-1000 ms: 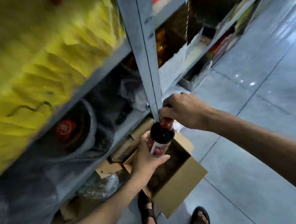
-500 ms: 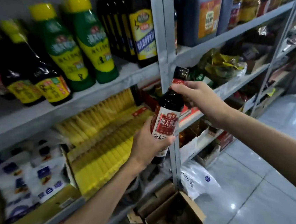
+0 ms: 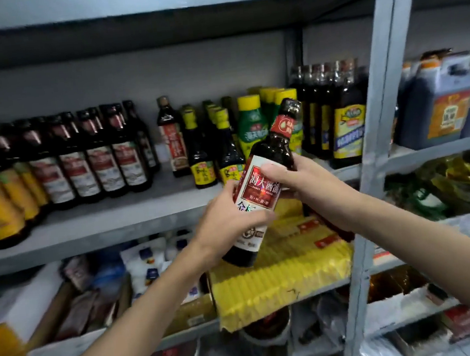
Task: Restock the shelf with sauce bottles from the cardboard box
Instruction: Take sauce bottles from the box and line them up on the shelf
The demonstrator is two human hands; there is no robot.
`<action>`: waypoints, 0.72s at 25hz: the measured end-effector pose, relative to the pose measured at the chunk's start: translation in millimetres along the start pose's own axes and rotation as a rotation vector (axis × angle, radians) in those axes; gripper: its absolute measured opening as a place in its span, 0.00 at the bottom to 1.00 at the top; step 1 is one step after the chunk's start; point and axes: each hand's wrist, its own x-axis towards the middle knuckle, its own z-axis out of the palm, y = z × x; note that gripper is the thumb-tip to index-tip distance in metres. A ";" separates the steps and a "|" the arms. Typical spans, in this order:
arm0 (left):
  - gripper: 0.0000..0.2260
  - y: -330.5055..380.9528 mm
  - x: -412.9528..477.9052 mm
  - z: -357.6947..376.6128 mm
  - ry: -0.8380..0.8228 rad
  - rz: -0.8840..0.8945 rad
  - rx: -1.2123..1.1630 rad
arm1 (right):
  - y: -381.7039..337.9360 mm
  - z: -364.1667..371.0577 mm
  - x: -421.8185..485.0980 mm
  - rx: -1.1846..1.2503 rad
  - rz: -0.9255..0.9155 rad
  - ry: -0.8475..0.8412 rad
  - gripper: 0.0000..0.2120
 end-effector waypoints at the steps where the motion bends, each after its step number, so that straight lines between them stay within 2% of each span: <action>1: 0.29 -1.8 -4.8 -18.8 0.043 -0.008 0.009 | -3.5 20.1 8.8 0.021 -0.001 -0.034 0.20; 4: 0.29 -15.4 -17.1 -82.6 0.137 -0.024 0.060 | -9.9 80.5 37.7 0.024 0.004 -0.133 0.19; 7: 0.27 -42.4 -28.2 -152.9 0.162 -0.020 0.097 | -16.9 148.3 68.4 0.032 -0.019 -0.176 0.13; 13: 0.32 -107.5 -27.7 -298.8 0.130 0.032 0.008 | -35.2 292.4 136.5 0.055 -0.095 -0.117 0.11; 16: 0.31 -128.2 -28.0 -344.3 0.092 0.037 0.028 | -43.7 329.9 163.8 0.057 -0.086 -0.062 0.11; 18: 0.29 -142.2 -24.7 -363.0 0.092 0.053 0.011 | -45.8 347.4 179.4 0.027 -0.067 -0.089 0.11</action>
